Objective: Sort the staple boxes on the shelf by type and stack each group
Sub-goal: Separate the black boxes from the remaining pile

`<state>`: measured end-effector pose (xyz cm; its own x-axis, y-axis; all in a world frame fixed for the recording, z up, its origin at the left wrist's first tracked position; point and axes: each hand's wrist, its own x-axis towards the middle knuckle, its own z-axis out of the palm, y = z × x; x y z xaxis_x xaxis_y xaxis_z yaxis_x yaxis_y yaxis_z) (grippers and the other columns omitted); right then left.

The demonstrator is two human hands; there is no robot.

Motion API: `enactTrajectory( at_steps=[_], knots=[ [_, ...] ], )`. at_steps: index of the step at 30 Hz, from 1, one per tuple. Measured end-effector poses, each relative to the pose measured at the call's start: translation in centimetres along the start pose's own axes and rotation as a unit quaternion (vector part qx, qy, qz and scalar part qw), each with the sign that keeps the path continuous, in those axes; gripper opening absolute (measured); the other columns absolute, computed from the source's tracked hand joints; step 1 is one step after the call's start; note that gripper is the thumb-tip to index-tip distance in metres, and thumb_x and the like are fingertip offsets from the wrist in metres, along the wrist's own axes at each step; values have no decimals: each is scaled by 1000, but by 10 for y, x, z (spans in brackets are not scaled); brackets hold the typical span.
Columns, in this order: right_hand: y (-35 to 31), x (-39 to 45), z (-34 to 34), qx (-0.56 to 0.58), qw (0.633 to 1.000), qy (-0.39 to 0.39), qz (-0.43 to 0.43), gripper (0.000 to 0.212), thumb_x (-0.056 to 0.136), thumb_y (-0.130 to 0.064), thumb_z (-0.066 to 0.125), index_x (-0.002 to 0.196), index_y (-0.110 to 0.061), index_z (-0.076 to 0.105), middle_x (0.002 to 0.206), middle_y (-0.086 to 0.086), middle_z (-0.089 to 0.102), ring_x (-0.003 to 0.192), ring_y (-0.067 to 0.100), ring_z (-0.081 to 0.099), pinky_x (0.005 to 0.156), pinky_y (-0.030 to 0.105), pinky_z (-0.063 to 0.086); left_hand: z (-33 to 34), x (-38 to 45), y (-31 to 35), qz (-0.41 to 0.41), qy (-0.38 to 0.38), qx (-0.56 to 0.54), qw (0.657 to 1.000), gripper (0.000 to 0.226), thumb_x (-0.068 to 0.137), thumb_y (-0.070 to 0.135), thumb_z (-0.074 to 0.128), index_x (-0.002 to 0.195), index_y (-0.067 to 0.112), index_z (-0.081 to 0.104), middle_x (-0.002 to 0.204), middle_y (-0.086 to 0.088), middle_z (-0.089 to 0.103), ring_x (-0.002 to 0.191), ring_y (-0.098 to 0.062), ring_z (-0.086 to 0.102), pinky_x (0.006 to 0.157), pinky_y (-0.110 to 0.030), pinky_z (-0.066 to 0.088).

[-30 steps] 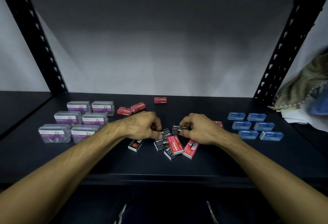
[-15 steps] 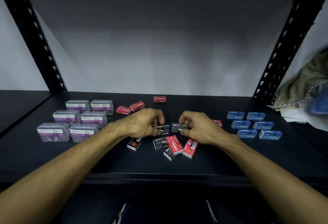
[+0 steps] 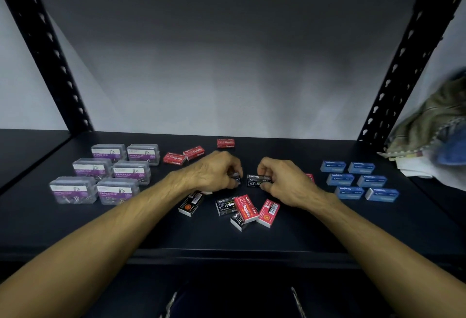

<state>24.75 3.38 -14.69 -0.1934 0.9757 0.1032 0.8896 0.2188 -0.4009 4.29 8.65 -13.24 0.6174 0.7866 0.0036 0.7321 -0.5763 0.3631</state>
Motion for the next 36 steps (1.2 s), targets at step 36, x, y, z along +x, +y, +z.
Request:
enactTrajectory(
  at_steps=[36],
  knots=[
    [41,15,-47,-96,994,27,47,19,90,-21,63,109,-26,67,108,-5,67,100,18,61,82,33,49,-1,38,7,-12,34,-22,999,26,85,11,72,108,22,67,100,5,67,90,-13,64,82,-28,53]
  ],
)
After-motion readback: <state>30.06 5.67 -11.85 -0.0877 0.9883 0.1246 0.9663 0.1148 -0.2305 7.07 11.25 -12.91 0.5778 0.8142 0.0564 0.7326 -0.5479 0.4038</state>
